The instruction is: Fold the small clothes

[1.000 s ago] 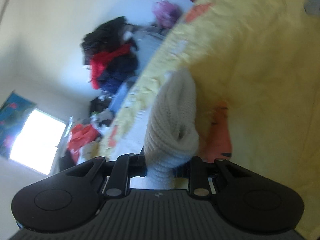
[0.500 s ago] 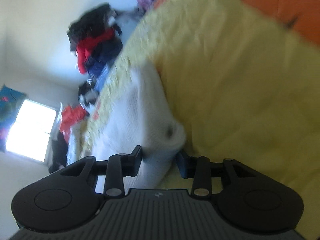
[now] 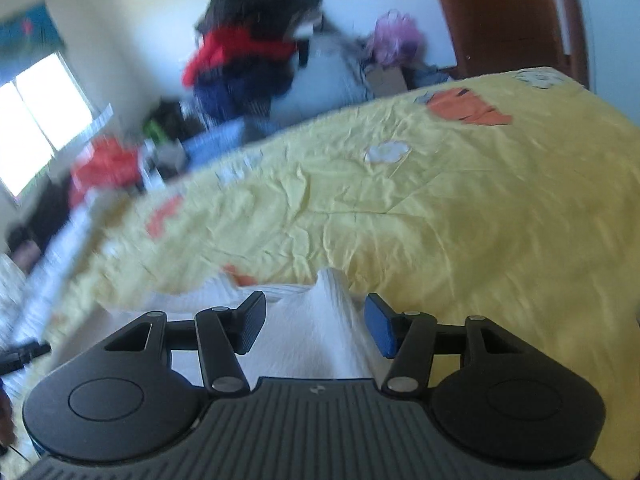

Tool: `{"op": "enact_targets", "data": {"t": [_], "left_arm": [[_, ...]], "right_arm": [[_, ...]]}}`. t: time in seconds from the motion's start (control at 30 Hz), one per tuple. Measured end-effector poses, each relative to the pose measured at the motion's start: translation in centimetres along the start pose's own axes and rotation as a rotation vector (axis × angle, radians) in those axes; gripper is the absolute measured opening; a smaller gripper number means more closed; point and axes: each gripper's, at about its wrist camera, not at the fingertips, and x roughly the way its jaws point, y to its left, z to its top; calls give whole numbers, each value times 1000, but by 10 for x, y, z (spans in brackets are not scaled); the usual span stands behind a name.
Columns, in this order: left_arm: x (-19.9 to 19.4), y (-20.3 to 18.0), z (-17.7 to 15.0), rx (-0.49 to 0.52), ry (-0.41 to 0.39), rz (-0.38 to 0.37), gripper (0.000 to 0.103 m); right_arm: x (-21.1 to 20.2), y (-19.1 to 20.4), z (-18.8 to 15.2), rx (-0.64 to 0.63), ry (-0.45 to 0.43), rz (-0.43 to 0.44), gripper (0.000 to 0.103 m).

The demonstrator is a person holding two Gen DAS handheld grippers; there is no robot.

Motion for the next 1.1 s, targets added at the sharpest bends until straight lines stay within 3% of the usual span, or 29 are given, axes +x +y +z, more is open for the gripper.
{"op": "enact_targets", "data": {"t": [0.17, 0.2, 0.23, 0.27, 0.3, 0.33, 0.43, 0.57, 0.7, 0.77, 0.9, 1.0, 1.07, 1.1], "left_arm": [[51, -26, 8, 142, 96, 52, 78], [60, -29, 7, 162, 121, 54, 70], [66, -30, 6, 168, 136, 51, 64], [69, -31, 5, 170, 137, 47, 59], [69, -31, 5, 166, 126, 34, 35], [68, -31, 7, 158, 117, 23, 18], [61, -34, 13, 140, 62, 29, 9], [42, -26, 22, 65, -66, 38, 9], [81, -23, 14, 34, 62, 77, 9], [83, -27, 5, 57, 39, 108, 12], [56, -33, 4, 121, -19, 169, 21], [24, -41, 9, 146, -118, 218, 25], [12, -49, 16, 119, -175, 194, 34], [9, -55, 18, 108, -189, 171, 47]], "right_arm": [[38, 2, 5, -41, 110, -33, 60], [40, 2, 4, -46, 110, -22, 58], [46, 6, 4, -50, 111, -11, 50], [47, 6, 4, -53, 108, -3, 29], [48, 5, 3, -59, 111, 5, 13], [49, 6, 3, -59, 106, 19, 13], [46, 6, 6, -28, 46, 48, 13], [22, -9, 14, 80, -91, 112, 12], [52, -24, 3, 99, -4, 15, 12], [56, -19, -5, 73, -15, -20, 13], [34, -9, -6, 109, -82, -63, 49], [-2, 6, -5, 66, -227, -28, 61], [-12, 22, -4, 52, -251, 30, 66], [-10, 32, -3, 20, -237, 42, 66]]}}
